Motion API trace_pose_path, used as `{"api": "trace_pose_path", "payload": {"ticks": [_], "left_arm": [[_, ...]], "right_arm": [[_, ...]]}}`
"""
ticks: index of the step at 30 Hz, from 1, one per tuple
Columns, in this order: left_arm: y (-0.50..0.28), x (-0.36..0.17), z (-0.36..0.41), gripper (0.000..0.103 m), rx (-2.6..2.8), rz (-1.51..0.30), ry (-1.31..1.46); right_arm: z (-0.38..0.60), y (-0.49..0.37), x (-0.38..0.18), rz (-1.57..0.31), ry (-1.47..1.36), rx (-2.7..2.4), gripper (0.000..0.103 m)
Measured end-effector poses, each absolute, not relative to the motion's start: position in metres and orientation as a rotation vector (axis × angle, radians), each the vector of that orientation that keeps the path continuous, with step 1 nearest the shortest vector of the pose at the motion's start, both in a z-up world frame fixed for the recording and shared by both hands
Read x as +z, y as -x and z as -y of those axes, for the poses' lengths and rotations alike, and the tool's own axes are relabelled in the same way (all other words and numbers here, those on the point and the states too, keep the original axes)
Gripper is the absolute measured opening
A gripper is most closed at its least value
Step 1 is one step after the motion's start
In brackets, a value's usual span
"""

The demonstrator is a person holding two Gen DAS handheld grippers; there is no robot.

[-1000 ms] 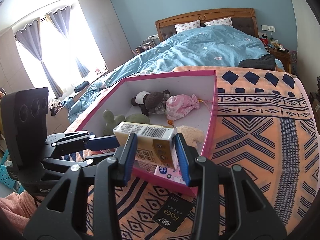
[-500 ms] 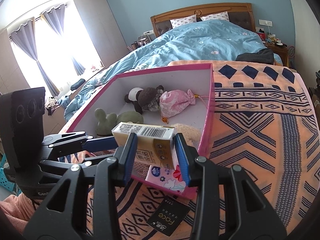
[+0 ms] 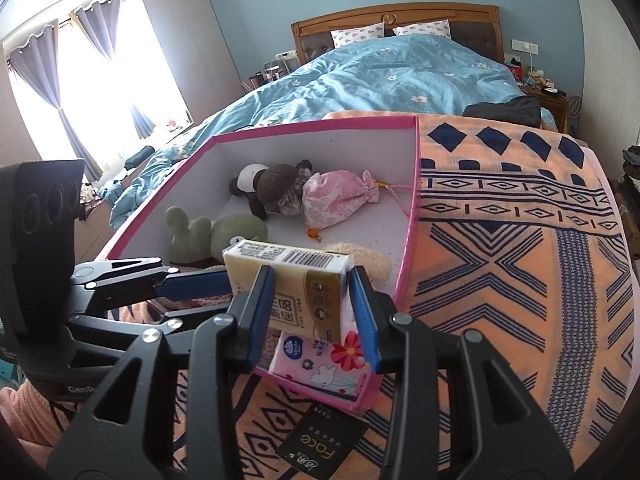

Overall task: Organize objects
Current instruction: 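Open the left gripper to release the beige pack into the box, then move the left gripper down to the black Face tissue pack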

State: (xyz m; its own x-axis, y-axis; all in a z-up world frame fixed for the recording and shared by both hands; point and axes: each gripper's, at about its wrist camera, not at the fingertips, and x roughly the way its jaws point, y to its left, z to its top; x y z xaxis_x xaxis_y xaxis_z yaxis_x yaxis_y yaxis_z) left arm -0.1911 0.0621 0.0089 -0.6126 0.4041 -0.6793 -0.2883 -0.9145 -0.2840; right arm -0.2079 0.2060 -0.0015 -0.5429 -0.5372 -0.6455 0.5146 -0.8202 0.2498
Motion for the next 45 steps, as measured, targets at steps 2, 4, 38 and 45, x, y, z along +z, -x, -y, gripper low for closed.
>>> {"api": "trace_pose_path", "payload": {"ticks": [2, 4, 38, 45], "left_arm": [[0.193, 0.008, -0.061, 0.035, 2.513, 0.209, 1.115], [0.195, 0.007, -0.062, 0.035, 2.520, 0.205, 1.121], [0.084, 0.002, -0.078, 0.057, 2.408, 0.071, 0.877], [0.101, -0.045, -0.106, 0.056, 2.368, -0.026, 1.098]], "right_arm": [[-0.204, 0.209, -0.001, 0.017, -0.989, -2.351, 0.040], [-0.201, 0.209, -0.001, -0.007, -0.986, -2.374, 0.039], [-0.259, 0.141, -0.037, 0.126, -1.034, -2.270, 0.048], [-0.251, 0.167, -0.077, 0.131, -1.175, -2.213, 0.048]]}}
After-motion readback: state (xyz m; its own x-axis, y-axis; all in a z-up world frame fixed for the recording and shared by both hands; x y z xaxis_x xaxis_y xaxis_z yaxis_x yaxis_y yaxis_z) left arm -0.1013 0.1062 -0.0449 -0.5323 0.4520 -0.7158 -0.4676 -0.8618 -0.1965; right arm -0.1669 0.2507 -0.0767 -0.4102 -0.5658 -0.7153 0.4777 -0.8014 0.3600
